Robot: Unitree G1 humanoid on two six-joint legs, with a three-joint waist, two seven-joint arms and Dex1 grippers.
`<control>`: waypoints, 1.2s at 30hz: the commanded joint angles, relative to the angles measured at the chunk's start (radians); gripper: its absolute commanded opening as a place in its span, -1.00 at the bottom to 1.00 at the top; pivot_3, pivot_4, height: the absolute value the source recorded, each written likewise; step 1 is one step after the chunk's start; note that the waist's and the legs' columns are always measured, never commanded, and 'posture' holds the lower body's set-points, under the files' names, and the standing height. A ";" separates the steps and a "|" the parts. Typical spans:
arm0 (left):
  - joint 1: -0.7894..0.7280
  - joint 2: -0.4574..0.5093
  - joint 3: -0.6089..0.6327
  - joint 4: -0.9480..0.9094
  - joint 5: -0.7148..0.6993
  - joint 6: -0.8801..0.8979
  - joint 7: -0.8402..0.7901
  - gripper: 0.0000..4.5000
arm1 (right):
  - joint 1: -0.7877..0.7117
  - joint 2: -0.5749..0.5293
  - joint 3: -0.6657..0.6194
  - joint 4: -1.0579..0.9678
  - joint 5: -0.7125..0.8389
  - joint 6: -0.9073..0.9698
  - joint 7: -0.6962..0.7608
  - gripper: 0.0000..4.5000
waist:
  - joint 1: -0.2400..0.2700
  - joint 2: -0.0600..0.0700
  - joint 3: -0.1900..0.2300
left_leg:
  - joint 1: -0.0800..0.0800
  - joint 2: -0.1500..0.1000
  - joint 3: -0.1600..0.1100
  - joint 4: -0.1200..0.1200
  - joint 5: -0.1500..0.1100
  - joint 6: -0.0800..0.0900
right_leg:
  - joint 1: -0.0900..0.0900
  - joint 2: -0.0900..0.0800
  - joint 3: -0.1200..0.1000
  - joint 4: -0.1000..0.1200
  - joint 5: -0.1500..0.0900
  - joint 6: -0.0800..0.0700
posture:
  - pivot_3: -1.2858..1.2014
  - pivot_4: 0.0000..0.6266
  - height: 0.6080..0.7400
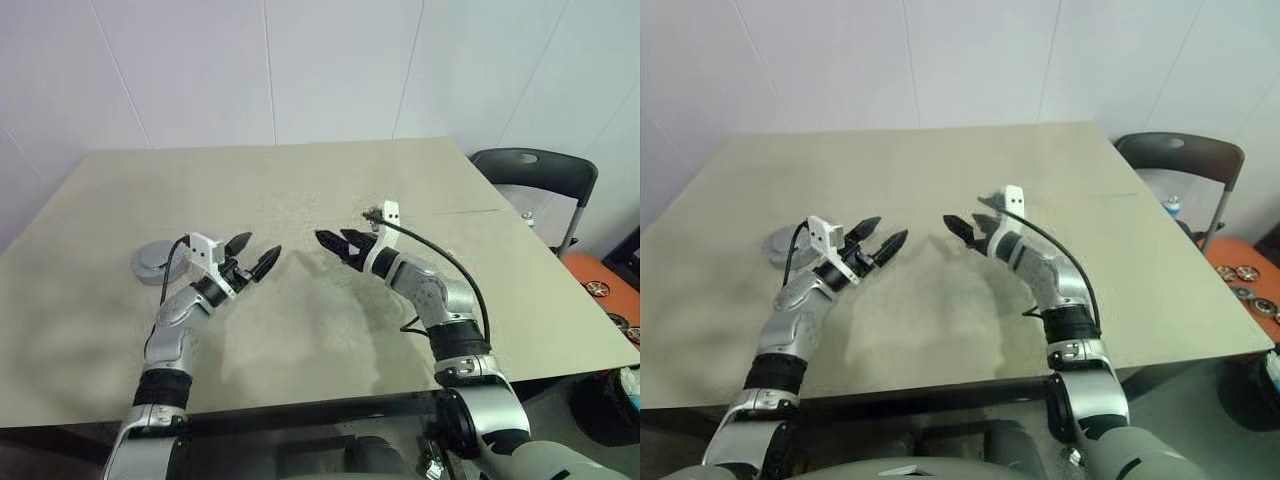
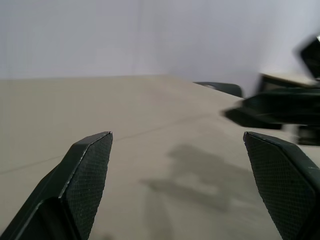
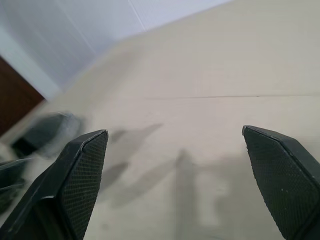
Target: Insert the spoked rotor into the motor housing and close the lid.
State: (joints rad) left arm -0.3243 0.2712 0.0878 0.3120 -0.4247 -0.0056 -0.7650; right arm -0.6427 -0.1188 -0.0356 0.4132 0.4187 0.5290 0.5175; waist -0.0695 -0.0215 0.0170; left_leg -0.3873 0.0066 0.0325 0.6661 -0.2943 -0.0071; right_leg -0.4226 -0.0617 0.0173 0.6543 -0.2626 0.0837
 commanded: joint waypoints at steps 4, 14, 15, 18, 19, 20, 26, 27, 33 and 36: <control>0.032 0.018 -0.053 -0.062 0.156 -0.045 0.099 0.99 | -0.007 -0.061 0.051 -0.029 -0.102 -0.113 0.047 1.00 | 0.007 0.002 0.001 | 0.012 0.000 0.000 0.000 0.000 0.001 | 0.013 0.000 0.000 -0.003 0.000 0.000 | 0.03 -1.00 1.00; 0.043 -0.006 -0.047 -0.075 0.152 -0.103 0.098 0.99 | 0.029 -0.111 0.062 -0.012 -0.202 -0.293 0.058 1.00 | 0.029 0.002 0.001 | 0.013 -0.001 -0.001 0.000 -0.001 0.001 | 0.016 -0.001 -0.001 -0.005 0.000 0.000 | 0.03 -1.00 1.00; 0.047 -0.002 -0.042 -0.082 0.132 -0.101 0.070 0.99 | 0.040 -0.120 0.071 -0.014 -0.217 -0.316 0.068 1.00 | 0.029 0.002 0.001 | 0.014 -0.001 -0.001 0.000 -0.001 0.001 | 0.017 -0.001 -0.001 -0.006 0.000 0.000 | 0.03 -1.00 1.00; 0.074 0.018 -0.037 -0.106 0.093 -0.097 0.005 0.99 | 0.081 -0.139 0.089 -0.042 -0.229 -0.329 0.106 1.00 | 0.028 0.002 0.002 | 0.014 -0.001 -0.001 0.000 -0.001 0.002 | 0.017 -0.001 -0.001 -0.006 0.000 0.000 | 0.03 -1.00 1.00; 0.081 0.026 -0.037 -0.109 0.090 -0.098 -0.008 0.99 | 0.097 -0.146 0.091 -0.063 -0.222 -0.325 0.124 1.00 | 0.027 0.002 0.002 | 0.014 -0.001 -0.001 0.000 -0.001 0.002 | 0.017 -0.001 -0.001 -0.006 0.000 0.000 | 0.03 -1.00 1.00; 0.088 0.034 -0.036 -0.116 0.079 -0.094 -0.026 0.99 | 0.117 -0.153 0.090 -0.094 -0.204 -0.310 0.150 1.00 | 0.027 0.002 0.002 | 0.014 0.000 -0.001 -0.001 -0.001 0.002 | 0.017 -0.001 -0.001 -0.006 0.000 0.000 | 0.03 -1.00 1.00; 0.088 0.072 -0.036 -0.101 0.083 -0.099 -0.060 0.99 | 0.207 -0.225 0.145 -0.223 -0.204 -0.258 0.275 1.00 | 0.029 0.003 0.002 | 0.014 0.000 -0.001 0.000 -0.001 0.002 | 0.017 -0.001 -0.001 -0.006 0.000 0.000 | 0.03 -1.00 1.00; 0.086 0.073 -0.036 -0.099 0.081 -0.098 -0.062 0.99 | 0.207 -0.227 0.143 -0.230 -0.201 -0.253 0.275 1.00 | 0.029 0.003 0.002 | 0.014 0.000 -0.001 0.000 -0.001 0.002 | 0.018 -0.001 -0.001 -0.006 0.000 0.000 | 0.03 -1.00 1.00; 0.083 0.080 -0.039 -0.099 0.074 -0.087 -0.079 0.99 | 0.201 -0.231 0.137 -0.253 -0.195 -0.233 0.289 1.00 | 0.032 0.003 0.002 | 0.014 0.000 -0.001 0.000 -0.001 0.002 | 0.017 0.000 -0.001 -0.006 0.000 0.000 | 0.03 -1.00 1.00; 0.082 0.083 -0.035 -0.095 0.075 -0.090 -0.084 0.99 | 0.204 -0.234 0.134 -0.260 -0.194 -0.228 0.294 1.00 | 0.033 0.003 0.002 | 0.014 0.000 -0.001 0.000 -0.001 0.002 | 0.018 -0.001 -0.001 -0.007 0.000 0.000 | 0.03 -1.00 1.00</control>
State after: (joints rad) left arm -0.2193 0.3453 0.0352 0.2308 -0.3381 -0.0922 -0.8452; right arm -0.4206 -0.3432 0.1092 0.1982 0.2100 0.3002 0.8048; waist -0.0367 -0.0186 0.0191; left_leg -0.3732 0.0064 0.0313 0.6659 -0.2953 -0.0055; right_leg -0.4051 -0.0623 0.0161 0.6477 -0.2629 0.0833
